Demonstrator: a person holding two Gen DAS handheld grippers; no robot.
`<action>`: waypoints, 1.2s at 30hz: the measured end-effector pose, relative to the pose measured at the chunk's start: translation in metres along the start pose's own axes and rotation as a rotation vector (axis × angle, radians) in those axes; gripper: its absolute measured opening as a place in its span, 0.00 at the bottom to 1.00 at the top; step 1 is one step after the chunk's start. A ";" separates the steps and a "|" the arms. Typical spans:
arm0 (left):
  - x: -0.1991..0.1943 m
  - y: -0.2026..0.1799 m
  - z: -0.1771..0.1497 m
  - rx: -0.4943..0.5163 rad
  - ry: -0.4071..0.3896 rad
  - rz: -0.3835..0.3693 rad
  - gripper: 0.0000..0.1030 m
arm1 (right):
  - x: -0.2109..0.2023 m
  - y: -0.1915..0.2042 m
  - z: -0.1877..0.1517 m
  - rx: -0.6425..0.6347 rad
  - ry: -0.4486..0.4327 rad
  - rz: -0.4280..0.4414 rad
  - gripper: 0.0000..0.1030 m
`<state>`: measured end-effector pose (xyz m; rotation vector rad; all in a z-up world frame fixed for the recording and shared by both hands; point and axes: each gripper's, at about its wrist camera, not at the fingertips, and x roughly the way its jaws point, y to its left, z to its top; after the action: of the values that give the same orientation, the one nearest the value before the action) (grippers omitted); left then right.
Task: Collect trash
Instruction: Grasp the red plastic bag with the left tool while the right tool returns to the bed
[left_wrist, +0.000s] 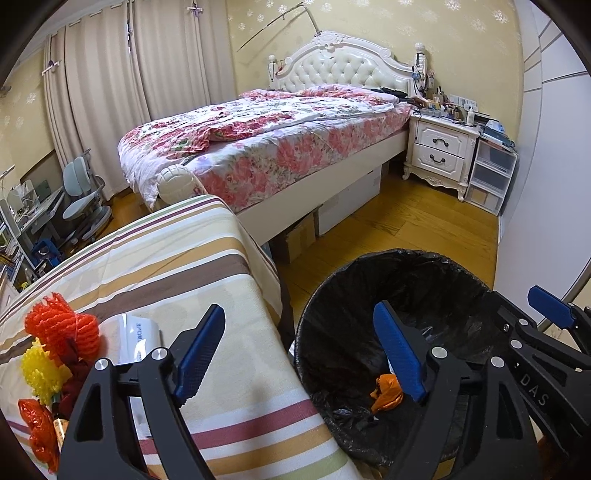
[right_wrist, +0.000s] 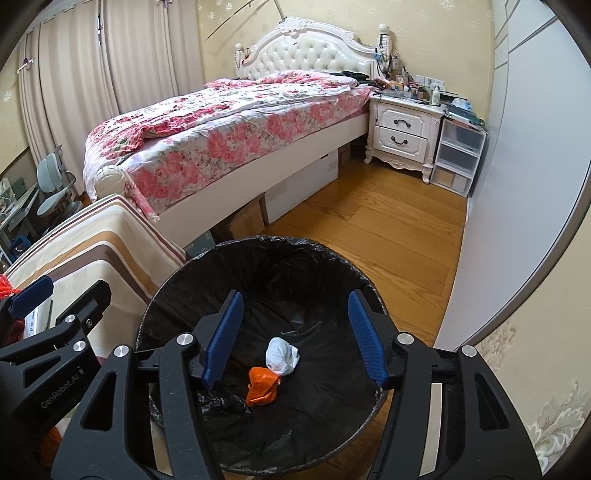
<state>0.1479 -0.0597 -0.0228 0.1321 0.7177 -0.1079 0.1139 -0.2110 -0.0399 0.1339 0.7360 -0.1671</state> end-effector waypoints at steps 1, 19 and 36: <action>-0.002 0.002 -0.001 -0.001 -0.002 0.004 0.78 | -0.001 0.002 -0.001 -0.003 0.002 0.004 0.57; -0.052 0.093 -0.038 -0.104 0.008 0.121 0.78 | -0.030 0.087 -0.027 -0.113 0.024 0.141 0.61; -0.099 0.192 -0.109 -0.220 0.027 0.305 0.78 | -0.070 0.174 -0.070 -0.268 0.049 0.254 0.61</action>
<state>0.0305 0.1519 -0.0227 0.0320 0.7242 0.2645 0.0512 -0.0210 -0.0331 -0.0245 0.7762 0.1772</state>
